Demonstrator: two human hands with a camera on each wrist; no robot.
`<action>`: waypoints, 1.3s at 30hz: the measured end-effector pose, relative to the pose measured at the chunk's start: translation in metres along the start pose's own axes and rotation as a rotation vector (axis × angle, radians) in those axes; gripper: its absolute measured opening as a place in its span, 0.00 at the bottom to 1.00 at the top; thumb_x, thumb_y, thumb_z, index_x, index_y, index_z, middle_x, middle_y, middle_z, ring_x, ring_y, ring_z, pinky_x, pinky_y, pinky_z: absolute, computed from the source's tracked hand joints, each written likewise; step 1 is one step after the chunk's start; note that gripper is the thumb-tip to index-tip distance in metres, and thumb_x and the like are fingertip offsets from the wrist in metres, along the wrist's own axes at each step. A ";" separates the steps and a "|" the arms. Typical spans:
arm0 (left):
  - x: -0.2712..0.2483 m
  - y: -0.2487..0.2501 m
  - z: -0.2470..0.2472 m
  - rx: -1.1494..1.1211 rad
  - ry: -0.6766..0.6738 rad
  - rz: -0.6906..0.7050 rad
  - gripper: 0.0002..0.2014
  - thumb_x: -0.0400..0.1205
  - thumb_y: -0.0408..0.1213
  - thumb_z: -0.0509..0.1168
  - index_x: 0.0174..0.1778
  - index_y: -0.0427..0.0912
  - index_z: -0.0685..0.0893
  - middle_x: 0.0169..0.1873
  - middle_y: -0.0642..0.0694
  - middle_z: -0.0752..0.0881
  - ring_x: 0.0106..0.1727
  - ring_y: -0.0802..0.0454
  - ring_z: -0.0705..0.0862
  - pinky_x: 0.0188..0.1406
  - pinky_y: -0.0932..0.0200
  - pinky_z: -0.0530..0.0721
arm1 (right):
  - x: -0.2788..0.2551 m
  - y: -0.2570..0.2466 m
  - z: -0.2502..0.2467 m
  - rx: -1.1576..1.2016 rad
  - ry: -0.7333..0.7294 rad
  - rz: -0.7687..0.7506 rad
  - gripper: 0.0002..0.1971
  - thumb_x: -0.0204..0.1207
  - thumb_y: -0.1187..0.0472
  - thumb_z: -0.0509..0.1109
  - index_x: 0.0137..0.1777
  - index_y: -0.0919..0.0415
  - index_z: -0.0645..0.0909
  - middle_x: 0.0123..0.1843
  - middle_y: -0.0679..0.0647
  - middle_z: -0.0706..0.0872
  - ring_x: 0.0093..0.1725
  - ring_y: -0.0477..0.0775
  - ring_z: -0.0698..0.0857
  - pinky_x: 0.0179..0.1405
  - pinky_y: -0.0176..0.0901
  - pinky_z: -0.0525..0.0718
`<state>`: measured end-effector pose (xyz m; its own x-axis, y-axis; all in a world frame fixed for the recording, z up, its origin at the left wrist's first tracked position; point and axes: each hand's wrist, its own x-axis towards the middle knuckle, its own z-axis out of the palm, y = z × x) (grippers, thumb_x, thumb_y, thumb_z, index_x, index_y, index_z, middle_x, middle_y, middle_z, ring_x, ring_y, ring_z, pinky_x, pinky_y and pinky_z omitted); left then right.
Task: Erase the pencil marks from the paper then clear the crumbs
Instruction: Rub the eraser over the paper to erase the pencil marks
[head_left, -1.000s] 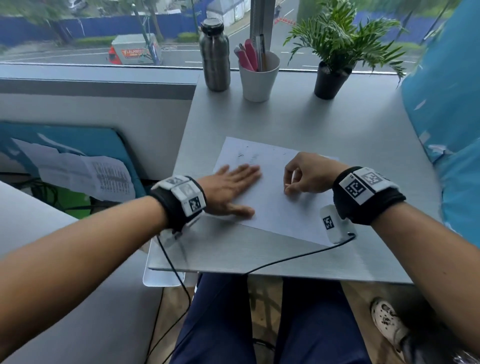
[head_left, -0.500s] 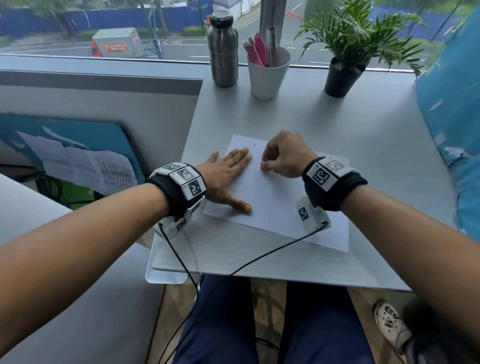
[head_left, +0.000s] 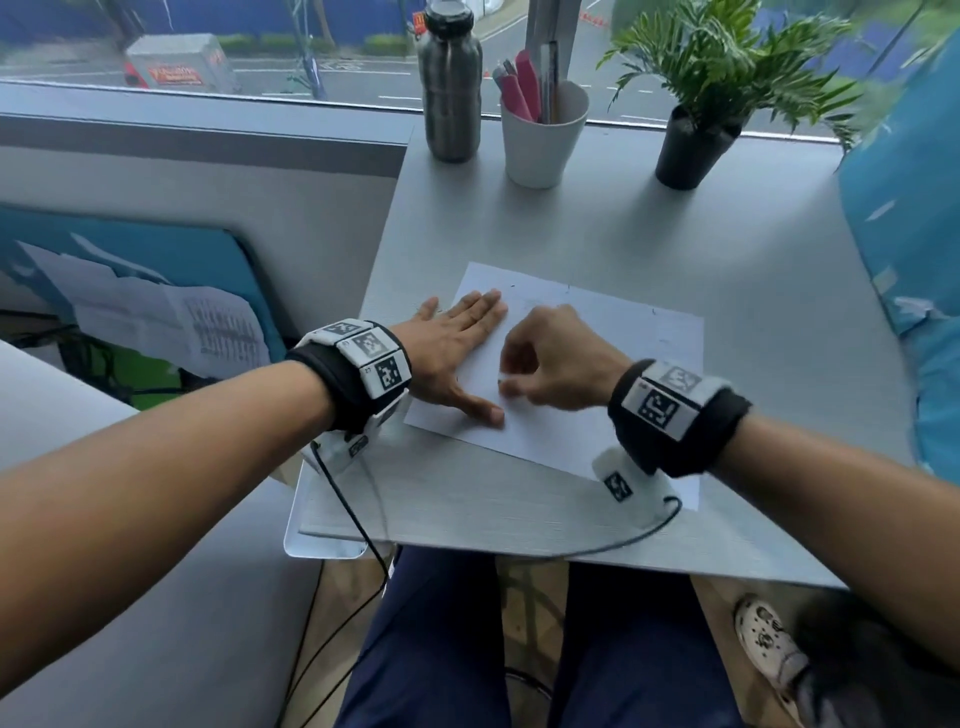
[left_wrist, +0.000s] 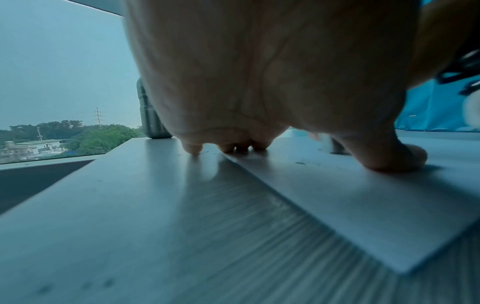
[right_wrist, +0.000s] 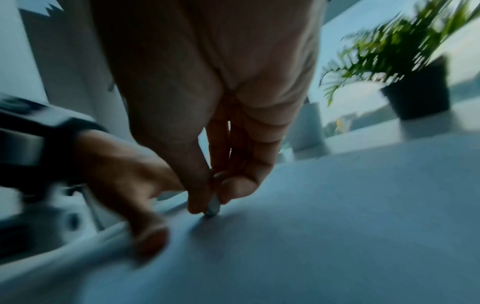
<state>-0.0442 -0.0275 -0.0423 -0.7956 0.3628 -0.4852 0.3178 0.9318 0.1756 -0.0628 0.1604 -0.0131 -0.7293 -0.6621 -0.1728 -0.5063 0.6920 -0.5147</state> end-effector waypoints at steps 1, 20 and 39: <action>0.000 -0.001 0.000 0.003 -0.001 0.004 0.68 0.61 0.83 0.56 0.84 0.47 0.28 0.83 0.51 0.27 0.83 0.55 0.29 0.83 0.39 0.33 | 0.001 -0.001 -0.002 -0.009 -0.037 -0.005 0.04 0.66 0.61 0.80 0.40 0.59 0.92 0.33 0.49 0.90 0.30 0.40 0.85 0.37 0.31 0.85; 0.002 0.003 0.001 0.012 -0.009 -0.023 0.69 0.62 0.82 0.59 0.84 0.47 0.28 0.83 0.51 0.27 0.84 0.54 0.29 0.83 0.34 0.36 | 0.043 0.025 -0.029 -0.068 0.152 0.154 0.06 0.68 0.60 0.77 0.42 0.61 0.92 0.39 0.55 0.92 0.35 0.46 0.87 0.45 0.40 0.87; 0.001 0.002 0.003 0.024 -0.008 -0.012 0.69 0.60 0.83 0.59 0.85 0.49 0.30 0.84 0.52 0.29 0.84 0.53 0.30 0.81 0.32 0.35 | 0.030 0.014 -0.023 -0.064 0.013 0.066 0.06 0.67 0.58 0.79 0.41 0.58 0.93 0.37 0.53 0.92 0.35 0.46 0.85 0.38 0.37 0.83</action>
<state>-0.0434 -0.0252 -0.0450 -0.7951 0.3516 -0.4941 0.3210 0.9353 0.1491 -0.1026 0.1570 -0.0064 -0.7675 -0.6110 -0.1936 -0.4851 0.7512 -0.4477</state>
